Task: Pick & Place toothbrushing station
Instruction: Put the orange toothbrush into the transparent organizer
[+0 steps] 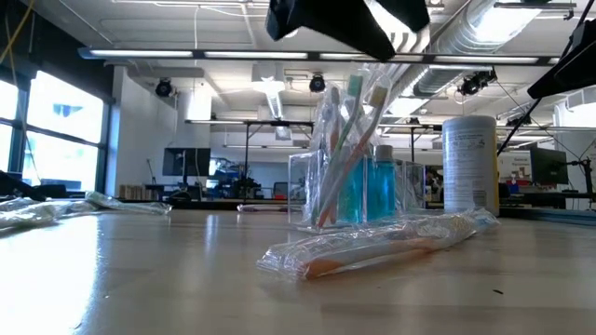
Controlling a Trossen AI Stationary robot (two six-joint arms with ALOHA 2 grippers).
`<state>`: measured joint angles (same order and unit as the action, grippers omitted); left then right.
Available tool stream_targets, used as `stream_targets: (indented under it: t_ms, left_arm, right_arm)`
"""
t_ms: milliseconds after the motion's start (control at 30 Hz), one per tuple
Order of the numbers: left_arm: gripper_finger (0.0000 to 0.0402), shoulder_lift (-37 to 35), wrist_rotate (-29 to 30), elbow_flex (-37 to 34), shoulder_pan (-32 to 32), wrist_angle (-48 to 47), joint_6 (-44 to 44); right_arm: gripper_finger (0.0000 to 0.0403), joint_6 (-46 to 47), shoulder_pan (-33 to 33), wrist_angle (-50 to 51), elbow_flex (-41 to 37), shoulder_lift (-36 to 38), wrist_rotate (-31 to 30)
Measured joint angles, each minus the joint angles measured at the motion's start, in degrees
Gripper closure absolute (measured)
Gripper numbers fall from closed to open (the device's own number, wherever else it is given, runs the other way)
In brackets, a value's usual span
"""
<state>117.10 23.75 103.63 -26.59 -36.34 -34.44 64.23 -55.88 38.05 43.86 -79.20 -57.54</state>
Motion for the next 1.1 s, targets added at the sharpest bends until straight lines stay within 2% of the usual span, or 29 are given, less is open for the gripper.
stream_targets:
  t_ms: [67,300,500,667,867,1100]
  left_arm:
    - [0.0236,1.06,-0.18,0.02,0.71,0.28,-1.88]
    - [0.0236,4.57,-8.02,0.01,2.88,1.06,-3.98]
    - [0.0236,6.16,-15.71,-0.02,5.29,-0.85,-12.22]
    - [0.0236,7.49,-16.15,0.10,6.87,-0.58,-12.81]
    - [0.0236,9.27,-20.29,-0.04,7.08,0.64,-12.89]
    - [0.0236,11.49,-20.24,0.22,7.10,2.41,-13.94]
  right_arm:
    - [0.0144,-0.01,0.02,-0.11,0.00,0.00,0.00]
    - [0.0144,-0.01,0.02,-0.16,0.00,0.00,0.01]
    - [0.0144,-0.01,0.02,0.05,0.00,0.00,0.00]
    - [0.0144,-0.02,0.02,0.00,0.00,0.00,0.04]
    - [0.0144,-0.02,0.02,0.01,0.02,0.02,-0.29]
    - [0.0144,-0.02,0.04,-0.21,0.02,0.02,-0.67]
